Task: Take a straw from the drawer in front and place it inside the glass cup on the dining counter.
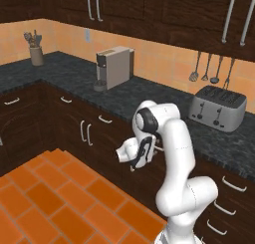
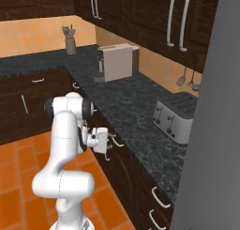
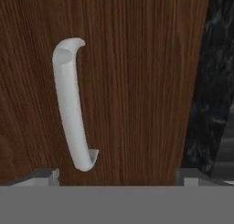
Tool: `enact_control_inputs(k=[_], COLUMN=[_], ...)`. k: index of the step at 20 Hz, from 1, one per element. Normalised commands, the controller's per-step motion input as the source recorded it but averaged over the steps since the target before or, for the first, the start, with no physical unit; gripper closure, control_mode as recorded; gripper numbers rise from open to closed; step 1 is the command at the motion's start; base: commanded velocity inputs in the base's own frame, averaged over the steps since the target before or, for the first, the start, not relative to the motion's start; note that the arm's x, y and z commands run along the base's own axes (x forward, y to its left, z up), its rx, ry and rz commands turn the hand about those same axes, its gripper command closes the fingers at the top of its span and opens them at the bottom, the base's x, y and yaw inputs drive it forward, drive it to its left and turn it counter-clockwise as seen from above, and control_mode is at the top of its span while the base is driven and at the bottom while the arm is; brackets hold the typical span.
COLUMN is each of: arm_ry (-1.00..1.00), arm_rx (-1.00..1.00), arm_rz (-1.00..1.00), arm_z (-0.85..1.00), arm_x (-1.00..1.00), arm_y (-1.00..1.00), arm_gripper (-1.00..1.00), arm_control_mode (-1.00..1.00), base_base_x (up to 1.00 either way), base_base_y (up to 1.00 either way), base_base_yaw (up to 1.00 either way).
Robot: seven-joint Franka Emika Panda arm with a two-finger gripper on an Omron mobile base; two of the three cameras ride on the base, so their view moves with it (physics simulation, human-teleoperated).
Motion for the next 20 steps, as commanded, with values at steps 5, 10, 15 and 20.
enact_control_inputs(k=[5,10,15,20], arm_ry=[0.08,0.02,0.01,0.01], arm_rx=[0.00,0.00,0.00,0.00], arm_rz=[0.00,0.00,0.02,0.04], arm_z=[-0.31,-0.14,-0.21,-0.17], arm_x=[0.23,0.29,0.23,-0.01], arm_y=[-0.14,-0.24,-0.15,0.02], arm_gripper=[-1.00,-1.00,1.00,1.00], arm_control_mode=[-1.00,-1.00,-1.00,-1.00], base_base_x=[0.00,0.00,0.00,0.00], base_base_y=[0.00,0.00,0.00,0.00], base_base_yaw=[0.00,0.00,0.00,0.00])
